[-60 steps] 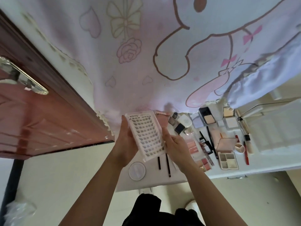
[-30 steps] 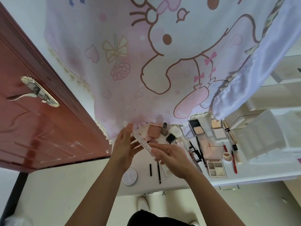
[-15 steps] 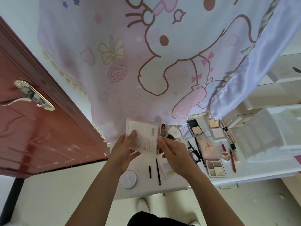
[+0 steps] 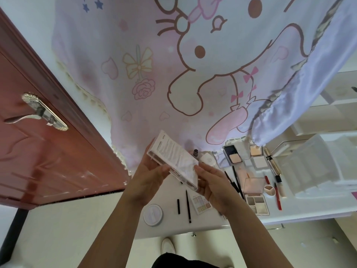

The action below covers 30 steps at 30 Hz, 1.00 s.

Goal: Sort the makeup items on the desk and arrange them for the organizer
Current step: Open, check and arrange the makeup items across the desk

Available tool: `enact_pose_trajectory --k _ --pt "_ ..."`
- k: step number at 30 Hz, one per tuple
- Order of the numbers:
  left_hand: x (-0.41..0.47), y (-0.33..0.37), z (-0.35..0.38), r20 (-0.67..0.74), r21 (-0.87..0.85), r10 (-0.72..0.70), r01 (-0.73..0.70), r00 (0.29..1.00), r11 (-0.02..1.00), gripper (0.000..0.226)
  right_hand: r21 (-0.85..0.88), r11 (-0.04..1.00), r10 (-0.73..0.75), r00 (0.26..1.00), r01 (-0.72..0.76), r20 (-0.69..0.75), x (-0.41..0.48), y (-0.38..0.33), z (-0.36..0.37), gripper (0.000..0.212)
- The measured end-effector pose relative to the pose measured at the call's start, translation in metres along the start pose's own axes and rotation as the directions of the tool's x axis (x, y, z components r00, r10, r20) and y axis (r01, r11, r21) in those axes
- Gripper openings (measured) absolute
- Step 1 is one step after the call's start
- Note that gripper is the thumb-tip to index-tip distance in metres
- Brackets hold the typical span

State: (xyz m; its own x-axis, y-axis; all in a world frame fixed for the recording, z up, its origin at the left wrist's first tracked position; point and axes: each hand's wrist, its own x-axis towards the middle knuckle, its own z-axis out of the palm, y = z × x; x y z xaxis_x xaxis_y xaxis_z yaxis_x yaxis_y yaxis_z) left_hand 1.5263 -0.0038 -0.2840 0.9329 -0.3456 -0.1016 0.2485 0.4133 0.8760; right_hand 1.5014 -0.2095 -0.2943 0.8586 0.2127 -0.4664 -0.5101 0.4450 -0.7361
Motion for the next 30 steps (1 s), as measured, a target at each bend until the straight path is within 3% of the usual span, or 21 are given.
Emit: enact_pose_trajectory --k 3,5,8,11,14,18,22,26,28,30 --pt "0.003 0.003 0.005 0.015 -0.04 0.017 -0.016 1.0 0.999 0.102 0.049 0.996 0.068 0.997 -0.07 0.043 -0.002 -0.004 0.004 0.03" --pt "0.006 0.005 0.008 -0.02 -0.041 0.033 -0.034 0.999 0.999 0.089 -0.005 0.998 0.061 0.997 -0.06 0.043 -0.004 -0.006 0.005 0.037" --pt "0.009 0.006 0.013 -0.092 -0.033 0.055 -0.059 0.994 0.998 0.075 -0.262 0.963 -0.047 0.994 0.071 0.099 -0.005 -0.003 0.002 0.06" --pt "0.009 0.005 0.017 -0.116 0.014 0.061 -0.059 0.991 0.998 0.084 -0.5 0.843 -0.097 0.97 0.198 0.221 -0.009 -0.003 0.004 0.083" --pt "0.006 0.005 0.02 -0.142 0.048 0.055 -0.048 0.988 0.998 0.087 -0.528 0.804 -0.184 0.958 0.275 0.219 -0.013 -0.006 0.005 0.076" --pt "0.003 0.004 0.025 -0.137 0.151 0.046 -0.025 0.99 0.988 0.065 -0.578 0.732 -0.291 0.933 0.36 0.212 -0.015 -0.005 0.004 0.069" --pt "0.003 0.006 0.028 -0.114 0.147 0.023 -0.006 0.993 0.989 0.064 -0.524 0.751 -0.373 0.913 0.401 0.163 -0.015 -0.003 0.002 0.051" --pt "0.005 0.009 0.028 -0.187 0.149 -0.028 0.056 0.982 0.987 0.071 -0.479 0.815 -0.311 0.944 0.326 0.113 -0.015 -0.008 0.001 0.052" --pt "0.005 0.009 0.027 -0.236 0.117 -0.049 0.079 0.971 0.99 0.065 -0.488 0.818 -0.339 0.941 0.306 0.021 -0.014 -0.01 0.001 0.05" --pt "0.004 0.009 0.024 -0.294 -0.039 -0.138 0.132 0.946 0.99 0.069 -0.494 0.814 -0.39 0.918 0.306 -0.073 -0.013 -0.012 0.0 0.048"
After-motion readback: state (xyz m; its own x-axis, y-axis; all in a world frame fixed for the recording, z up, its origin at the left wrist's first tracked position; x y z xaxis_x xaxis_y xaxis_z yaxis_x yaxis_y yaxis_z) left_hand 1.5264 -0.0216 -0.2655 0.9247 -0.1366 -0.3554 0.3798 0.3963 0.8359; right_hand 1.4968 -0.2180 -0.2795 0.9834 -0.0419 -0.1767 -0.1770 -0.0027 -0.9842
